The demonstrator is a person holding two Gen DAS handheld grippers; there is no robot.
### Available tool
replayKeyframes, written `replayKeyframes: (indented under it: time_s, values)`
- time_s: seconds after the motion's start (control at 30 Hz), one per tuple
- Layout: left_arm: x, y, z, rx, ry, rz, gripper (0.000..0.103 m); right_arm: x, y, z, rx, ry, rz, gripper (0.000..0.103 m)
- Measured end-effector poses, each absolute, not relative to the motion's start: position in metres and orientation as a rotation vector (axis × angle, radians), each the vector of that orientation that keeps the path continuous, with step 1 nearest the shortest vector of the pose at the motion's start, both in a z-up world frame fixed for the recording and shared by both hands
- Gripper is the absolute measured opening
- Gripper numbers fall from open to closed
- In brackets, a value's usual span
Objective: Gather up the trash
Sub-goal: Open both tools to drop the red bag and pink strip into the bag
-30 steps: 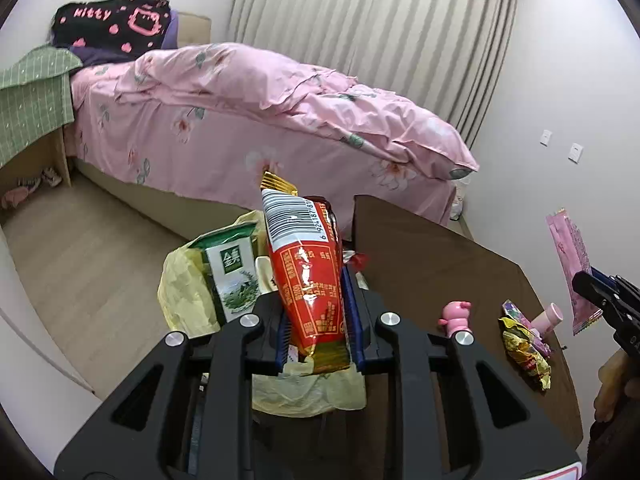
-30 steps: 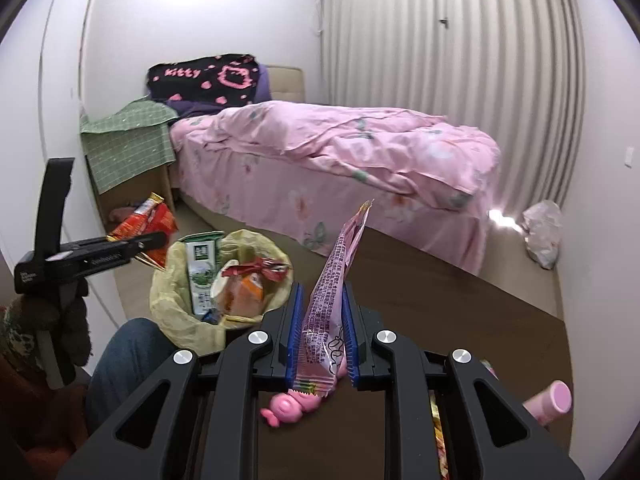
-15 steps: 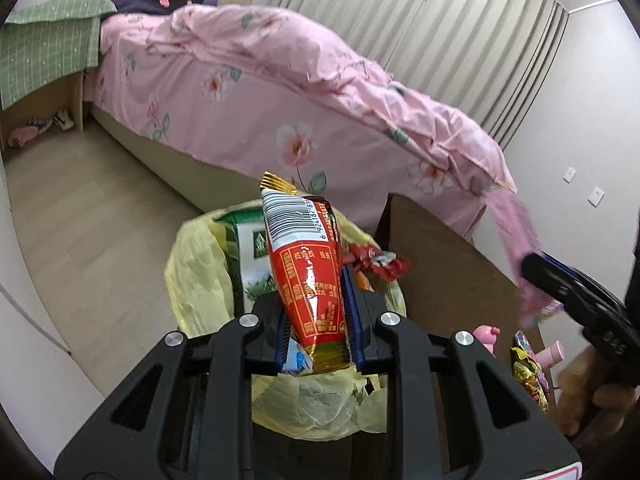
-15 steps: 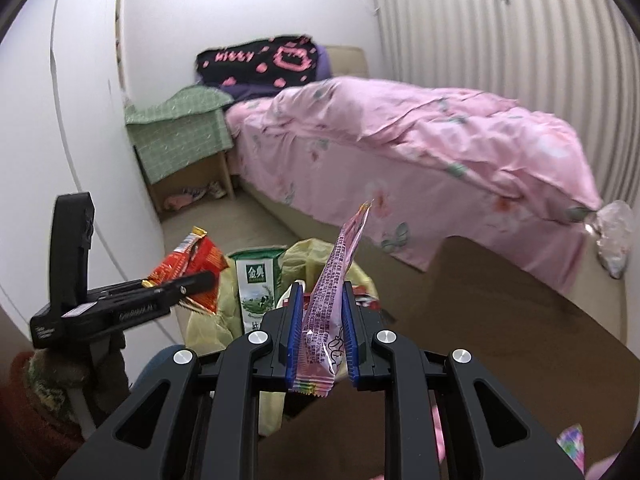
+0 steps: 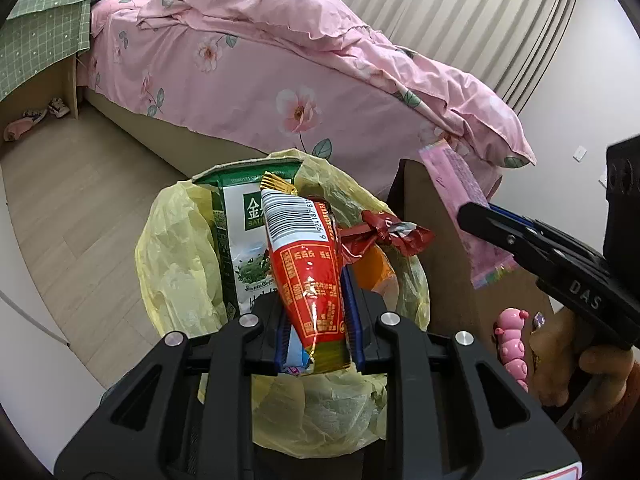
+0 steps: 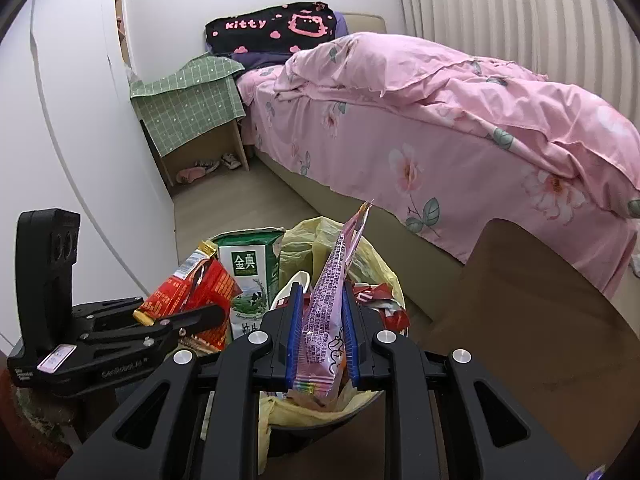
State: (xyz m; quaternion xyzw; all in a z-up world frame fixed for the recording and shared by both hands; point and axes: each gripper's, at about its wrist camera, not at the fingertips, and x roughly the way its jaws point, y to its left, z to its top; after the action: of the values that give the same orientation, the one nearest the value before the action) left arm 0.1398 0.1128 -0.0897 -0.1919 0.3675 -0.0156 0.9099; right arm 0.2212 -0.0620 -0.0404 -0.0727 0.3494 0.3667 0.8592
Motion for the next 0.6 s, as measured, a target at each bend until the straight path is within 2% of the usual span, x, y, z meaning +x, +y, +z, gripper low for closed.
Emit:
replayKeyframes:
  time_s: [0.27, 0.33, 0.4, 0.43, 0.5, 0.6]
  values:
    - [0.146, 0.109, -0.097, -0.396, 0.775, -0.057, 0.023, 0.232, -0.049, -0.049, -0.162, 0.745, 0.784, 0.018]
    - [0.146, 0.110, -0.099, -0.405, 0.776, -0.059, 0.028, 0.236, -0.049, -0.049, -0.145, 0.750, 0.780, 0.019]
    - [0.145, 0.113, -0.099, -0.434, 0.769, -0.065, 0.042, 0.243, -0.051, -0.050, -0.103, 0.772, 0.785, 0.019]
    - [0.143, 0.116, -0.099, -0.455, 0.760, -0.068, 0.045, 0.246, -0.052, -0.051, -0.082, 0.787, 0.786, 0.020]
    - [0.138, 0.120, -0.098, -0.487, 0.739, -0.067, 0.052, 0.250, -0.057, -0.051, -0.025, 0.805, 0.788, 0.038]
    - [0.130, 0.125, -0.094, -0.502, 0.717, -0.035, 0.052, 0.248, -0.070, -0.047, 0.022, 0.792, 0.776, 0.040]
